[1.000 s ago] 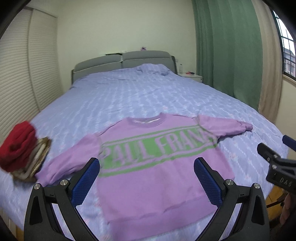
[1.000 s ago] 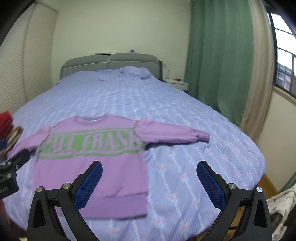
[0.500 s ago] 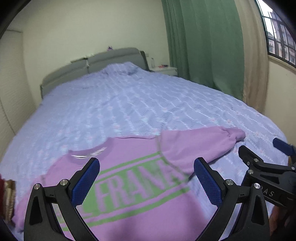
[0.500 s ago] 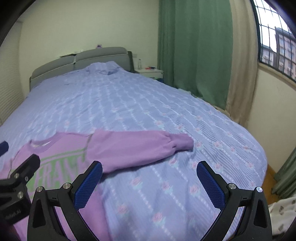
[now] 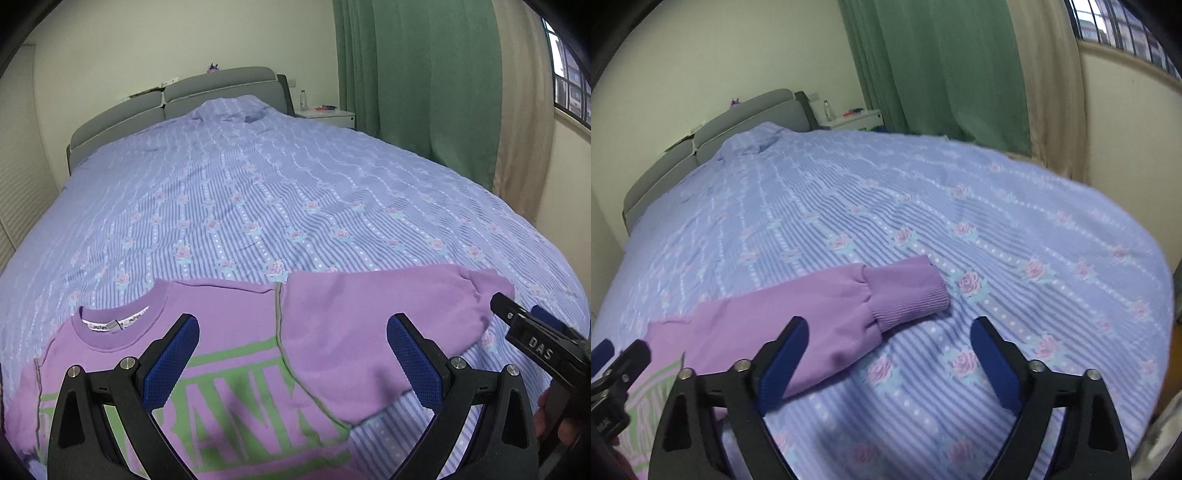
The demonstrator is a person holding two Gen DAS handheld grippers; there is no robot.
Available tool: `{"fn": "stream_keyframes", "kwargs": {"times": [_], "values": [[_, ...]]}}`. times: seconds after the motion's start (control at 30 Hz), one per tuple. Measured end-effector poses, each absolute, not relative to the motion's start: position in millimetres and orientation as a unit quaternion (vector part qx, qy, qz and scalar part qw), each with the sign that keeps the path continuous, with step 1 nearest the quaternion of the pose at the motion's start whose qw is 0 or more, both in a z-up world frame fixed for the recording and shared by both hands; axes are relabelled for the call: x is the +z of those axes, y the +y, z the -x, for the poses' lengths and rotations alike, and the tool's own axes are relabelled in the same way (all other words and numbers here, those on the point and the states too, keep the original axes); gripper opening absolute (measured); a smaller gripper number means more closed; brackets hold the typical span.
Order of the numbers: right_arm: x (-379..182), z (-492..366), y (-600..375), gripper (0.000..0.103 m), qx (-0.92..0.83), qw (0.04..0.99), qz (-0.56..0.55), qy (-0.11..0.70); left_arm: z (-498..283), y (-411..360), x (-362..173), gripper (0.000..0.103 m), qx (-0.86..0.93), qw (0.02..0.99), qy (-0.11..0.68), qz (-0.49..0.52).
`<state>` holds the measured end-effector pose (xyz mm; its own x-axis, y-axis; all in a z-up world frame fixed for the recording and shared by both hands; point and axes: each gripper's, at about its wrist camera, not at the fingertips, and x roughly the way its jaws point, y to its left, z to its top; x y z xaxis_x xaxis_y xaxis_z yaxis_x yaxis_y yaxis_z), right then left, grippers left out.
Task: Fold small clothes
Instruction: 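Grasp the sweatshirt sleeve cuff with the right gripper and lift it, then carry the cuff across the sweatshirt body and release it near the collar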
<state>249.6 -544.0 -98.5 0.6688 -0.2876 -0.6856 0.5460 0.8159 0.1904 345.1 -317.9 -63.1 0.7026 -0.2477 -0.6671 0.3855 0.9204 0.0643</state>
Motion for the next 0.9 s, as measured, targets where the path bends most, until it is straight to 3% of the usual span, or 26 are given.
{"fn": "stream_keyframes", "kwargs": {"times": [0.13,0.47,0.53,0.7,0.9], "values": [[-118,-265,-559,0.069,-0.221,0.884,-0.227,0.344,-354,-318,-72,0.103,-0.169,0.915,0.350,-0.110],[-144,-289,-574,0.042,-0.181,0.880,-0.266,0.349,-357,-312,-82,0.103,-0.174,0.909,0.362,-0.111],[-142,-288,-575,0.030,-0.165,0.883,-0.272,0.345,-358,-305,-84,0.103,-0.169,0.908,0.367,-0.112],[-120,-282,-569,0.027,-0.168,0.897,-0.251,0.323,-357,-272,-85,0.103,-0.143,0.909,0.379,-0.101],[-55,-289,-518,0.027,-0.160,0.936,-0.119,0.290,-356,-212,-63,0.103,-0.092,0.917,0.382,-0.063]]}}
